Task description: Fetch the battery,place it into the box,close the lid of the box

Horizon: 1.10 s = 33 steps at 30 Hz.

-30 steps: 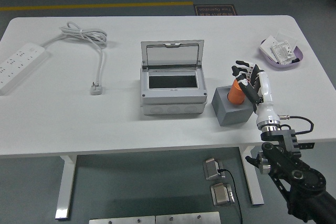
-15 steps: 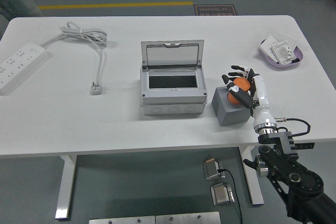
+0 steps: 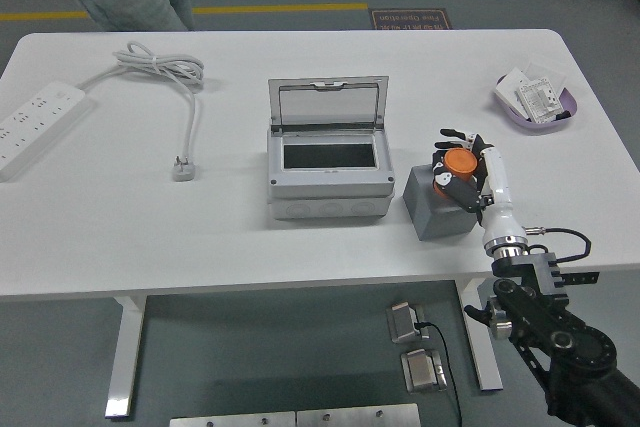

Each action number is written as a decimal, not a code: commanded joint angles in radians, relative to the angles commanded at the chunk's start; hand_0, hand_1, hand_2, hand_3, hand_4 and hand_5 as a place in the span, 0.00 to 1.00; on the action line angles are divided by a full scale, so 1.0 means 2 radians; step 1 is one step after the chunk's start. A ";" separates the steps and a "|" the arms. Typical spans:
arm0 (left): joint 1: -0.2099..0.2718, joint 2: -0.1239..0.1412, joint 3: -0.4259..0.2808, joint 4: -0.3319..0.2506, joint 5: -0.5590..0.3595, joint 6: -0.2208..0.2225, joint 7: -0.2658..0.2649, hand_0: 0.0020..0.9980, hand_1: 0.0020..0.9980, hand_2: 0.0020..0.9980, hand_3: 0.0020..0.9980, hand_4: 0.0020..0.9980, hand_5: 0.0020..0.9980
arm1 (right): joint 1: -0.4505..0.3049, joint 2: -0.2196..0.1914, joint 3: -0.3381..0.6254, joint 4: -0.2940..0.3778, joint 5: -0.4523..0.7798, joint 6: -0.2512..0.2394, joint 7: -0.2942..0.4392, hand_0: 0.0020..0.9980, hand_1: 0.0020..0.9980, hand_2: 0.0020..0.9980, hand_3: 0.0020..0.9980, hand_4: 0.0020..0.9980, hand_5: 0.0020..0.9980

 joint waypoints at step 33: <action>0.001 0.000 -0.002 0.000 0.003 0.000 0.000 0.68 0.68 0.67 0.73 0.77 0.41 | 0.000 0.004 -0.002 0.015 0.052 0.010 -0.017 0.26 0.26 0.27 0.22 0.00 0.00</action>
